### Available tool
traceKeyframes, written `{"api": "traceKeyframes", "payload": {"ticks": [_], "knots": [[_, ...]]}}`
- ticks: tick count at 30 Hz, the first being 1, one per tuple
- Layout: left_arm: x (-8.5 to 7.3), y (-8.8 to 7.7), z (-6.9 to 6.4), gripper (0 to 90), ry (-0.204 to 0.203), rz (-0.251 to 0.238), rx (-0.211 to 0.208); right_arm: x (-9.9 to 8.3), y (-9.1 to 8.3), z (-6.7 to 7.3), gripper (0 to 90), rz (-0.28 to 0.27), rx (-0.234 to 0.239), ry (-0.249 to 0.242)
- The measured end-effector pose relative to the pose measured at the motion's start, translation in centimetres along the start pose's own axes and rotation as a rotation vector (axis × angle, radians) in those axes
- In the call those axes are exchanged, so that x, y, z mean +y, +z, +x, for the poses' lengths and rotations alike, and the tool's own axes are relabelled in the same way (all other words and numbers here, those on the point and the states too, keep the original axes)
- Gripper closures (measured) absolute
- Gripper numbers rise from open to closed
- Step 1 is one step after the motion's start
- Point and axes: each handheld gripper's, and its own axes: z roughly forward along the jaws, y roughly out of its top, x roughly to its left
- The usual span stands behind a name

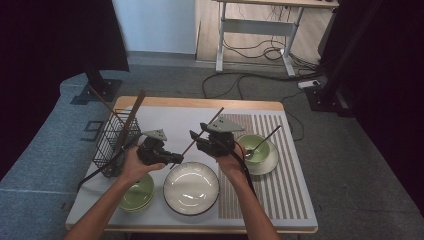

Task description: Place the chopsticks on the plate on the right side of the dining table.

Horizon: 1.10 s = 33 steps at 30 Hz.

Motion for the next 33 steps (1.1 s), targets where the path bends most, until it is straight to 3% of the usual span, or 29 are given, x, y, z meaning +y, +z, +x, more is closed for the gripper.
{"api": "traceKeyframes", "payload": {"ticks": [5,22,33], "knots": [[0.0,0.0,0.0,86.3,0.005,0.01,-0.002,0.0,-0.1,-0.2,50.6,0.018,-0.01,-0.023],[-0.1,0.0,-0.1,86.3,0.013,0.024,0.0,-0.8,-0.2,-1.0,49.4,0.035,-0.017,-0.014],[-0.3,0.2,-0.2,86.3,0.034,0.064,0.003,-1.7,-0.4,-2.1,47.5,0.092,-0.002,-0.007]]}}
